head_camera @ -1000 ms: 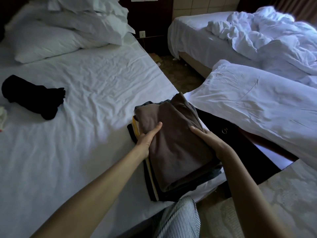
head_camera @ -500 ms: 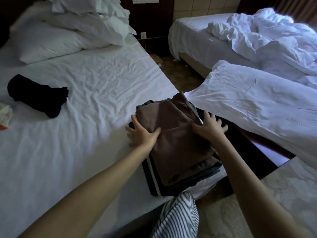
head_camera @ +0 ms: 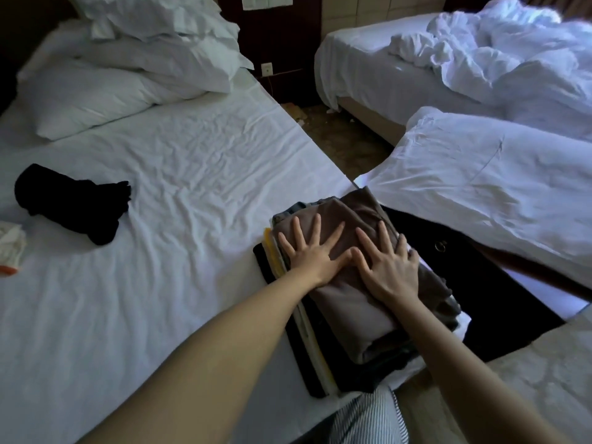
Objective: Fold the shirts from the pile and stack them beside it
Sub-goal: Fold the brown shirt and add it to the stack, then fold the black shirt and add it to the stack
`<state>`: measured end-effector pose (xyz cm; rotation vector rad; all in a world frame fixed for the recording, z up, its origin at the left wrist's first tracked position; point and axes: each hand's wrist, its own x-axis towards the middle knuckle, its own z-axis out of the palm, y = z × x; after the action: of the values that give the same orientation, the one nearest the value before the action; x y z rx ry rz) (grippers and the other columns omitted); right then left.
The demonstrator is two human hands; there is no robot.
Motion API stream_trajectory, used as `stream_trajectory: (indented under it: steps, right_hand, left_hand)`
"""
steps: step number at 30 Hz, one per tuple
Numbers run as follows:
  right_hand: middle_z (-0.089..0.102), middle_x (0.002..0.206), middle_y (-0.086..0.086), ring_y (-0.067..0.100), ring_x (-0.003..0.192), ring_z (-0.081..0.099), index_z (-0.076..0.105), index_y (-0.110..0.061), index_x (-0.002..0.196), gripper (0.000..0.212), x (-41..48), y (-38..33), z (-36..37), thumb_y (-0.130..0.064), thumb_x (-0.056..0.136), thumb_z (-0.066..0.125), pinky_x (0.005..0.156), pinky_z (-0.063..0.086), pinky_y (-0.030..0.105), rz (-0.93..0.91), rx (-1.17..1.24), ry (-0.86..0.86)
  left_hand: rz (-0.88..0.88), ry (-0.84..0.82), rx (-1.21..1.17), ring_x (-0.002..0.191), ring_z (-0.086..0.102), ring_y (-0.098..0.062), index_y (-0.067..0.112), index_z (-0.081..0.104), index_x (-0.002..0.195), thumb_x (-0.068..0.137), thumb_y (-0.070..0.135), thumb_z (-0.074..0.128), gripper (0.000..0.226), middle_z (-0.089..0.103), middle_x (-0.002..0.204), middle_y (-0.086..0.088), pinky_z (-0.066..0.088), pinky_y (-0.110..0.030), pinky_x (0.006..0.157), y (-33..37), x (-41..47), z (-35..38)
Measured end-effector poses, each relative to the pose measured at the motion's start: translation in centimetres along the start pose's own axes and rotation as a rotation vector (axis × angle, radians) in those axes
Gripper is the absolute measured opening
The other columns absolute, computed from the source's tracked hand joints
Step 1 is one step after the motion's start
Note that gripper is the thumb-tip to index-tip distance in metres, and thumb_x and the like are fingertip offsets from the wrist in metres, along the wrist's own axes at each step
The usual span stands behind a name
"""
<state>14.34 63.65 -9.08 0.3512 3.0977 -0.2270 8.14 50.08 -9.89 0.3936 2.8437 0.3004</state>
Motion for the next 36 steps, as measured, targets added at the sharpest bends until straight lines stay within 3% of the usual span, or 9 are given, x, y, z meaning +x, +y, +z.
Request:
stream_trajectory:
  steps: [6, 12, 15, 17, 20, 24, 28, 31, 36]
  right_hand:
    - [-0.001, 0.16, -0.001, 0.038, 0.144, 0.006, 0.011, -0.048, 0.146, 0.083, -0.7, -0.4, -0.8, -0.068, 0.07, -0.014, 0.115, 0.006, 0.048, -0.02, 0.006, 0.013]
    - [-0.007, 0.159, 0.004, 0.037, 0.143, -0.014, 0.011, -0.04, 0.149, 0.053, -2.0, -3.7, -2.5, -0.053, 0.098, 0.016, 0.112, -0.013, 0.054, -0.003, -0.06, -0.024]
    - [-0.002, 0.16, 0.0, 0.031, 0.144, -0.015, 0.02, -0.036, 0.148, 0.052, -3.0, -7.5, -2.9, -0.051, 0.099, 0.015, 0.109, -0.018, 0.055, -0.157, -0.035, -0.022]
    - [0.005, 0.16, -0.003, 0.029, 0.145, -0.01, 0.024, -0.034, 0.147, 0.051, -3.6, -10.8, -2.7, -0.049, 0.099, 0.02, 0.11, -0.017, 0.055, -0.302, -0.007, -0.022]
    - [0.01, 0.159, -0.006, 0.024, 0.146, -0.005, 0.025, -0.032, 0.147, 0.049, -4.1, -15.6, -2.0, -0.045, 0.1, 0.029, 0.111, -0.013, 0.053, -0.44, 0.051, -0.03]
    - [0.009, 0.159, -0.005, 0.019, 0.146, -0.004, 0.024, -0.03, 0.148, 0.049, -4.4, -21.8, -0.3, -0.044, 0.102, 0.022, 0.114, -0.01, 0.045, -0.559, 0.112, -0.131]
    - [0.009, 0.159, -0.005, 0.017, 0.147, -0.001, 0.022, -0.028, 0.149, 0.049, -4.3, -28.2, 2.0, -0.043, 0.102, 0.02, 0.116, -0.006, 0.043, -0.623, 0.163, -0.247]
    - [0.008, 0.159, -0.005, 0.016, 0.147, -0.001, 0.019, -0.027, 0.15, 0.051, -3.9, -32.3, 4.1, -0.043, 0.102, 0.02, 0.116, -0.007, 0.04, -0.672, 0.159, -0.296]
    - [0.003, 0.159, -0.004, 0.014, 0.146, -0.006, 0.011, -0.027, 0.151, 0.052, -2.9, -36.0, 9.4, -0.043, 0.102, 0.015, 0.117, -0.01, 0.039, -0.616, 0.18, -0.327]
  left_hand:
    - [0.063, -0.096, -0.084, 0.138, -0.034, -0.031, 0.057, -0.004, 0.142, 0.088, 0.073, 0.023, 0.063, -0.022, 0.157, 0.008, -0.026, -0.059, 0.101, -1.3, -1.1, -1.2]
    - [0.231, -0.123, -0.217, 0.144, -0.022, -0.014, 0.038, 0.01, 0.15, 0.1, 0.047, 0.033, 0.055, -0.009, 0.16, 0.007, -0.011, -0.046, 0.115, -7.1, -5.2, -1.0]
    - [0.263, -0.112, -0.16, 0.146, -0.008, -0.012, 0.035, 0.02, 0.149, 0.089, 0.061, 0.032, 0.066, 0.001, 0.16, 0.01, 0.004, -0.05, 0.115, -10.5, -7.1, -1.5]
    - [0.253, -0.086, -0.201, 0.147, 0.0, -0.016, 0.032, 0.026, 0.148, 0.089, 0.056, 0.039, 0.065, 0.009, 0.16, 0.008, 0.011, -0.045, 0.117, -13.2, -8.2, -2.2]
    - [0.14, 0.03, -0.308, 0.145, 0.016, -0.02, 0.026, 0.031, 0.147, 0.096, 0.028, 0.053, 0.056, 0.025, 0.156, -0.002, 0.018, -0.031, 0.116, -17.9, -9.7, -3.0]
    - [-0.213, 0.116, -0.503, 0.132, 0.039, -0.028, 0.03, 0.012, 0.152, 0.094, 0.028, 0.053, 0.07, 0.037, 0.145, -0.011, 0.036, -0.04, 0.107, -24.7, -12.6, -3.8]
    - [-0.484, 0.111, -0.607, 0.128, 0.044, -0.027, 0.03, 0.01, 0.151, 0.096, 0.03, 0.047, 0.067, 0.033, 0.15, -0.008, 0.042, -0.039, 0.102, -31.6, -15.8, -3.7]
    - [-0.554, 0.122, -0.618, 0.13, 0.043, -0.026, 0.02, 0.021, 0.15, 0.096, 0.024, 0.047, 0.06, 0.036, 0.15, -0.007, 0.039, -0.029, 0.099, -35.7, -16.9, -3.5]
    - [-0.637, 0.13, -0.645, 0.133, 0.039, -0.028, 0.016, 0.028, 0.147, 0.095, 0.023, 0.046, 0.056, 0.035, 0.15, -0.009, 0.037, -0.03, 0.101, -40.7, -15.4, -2.4]
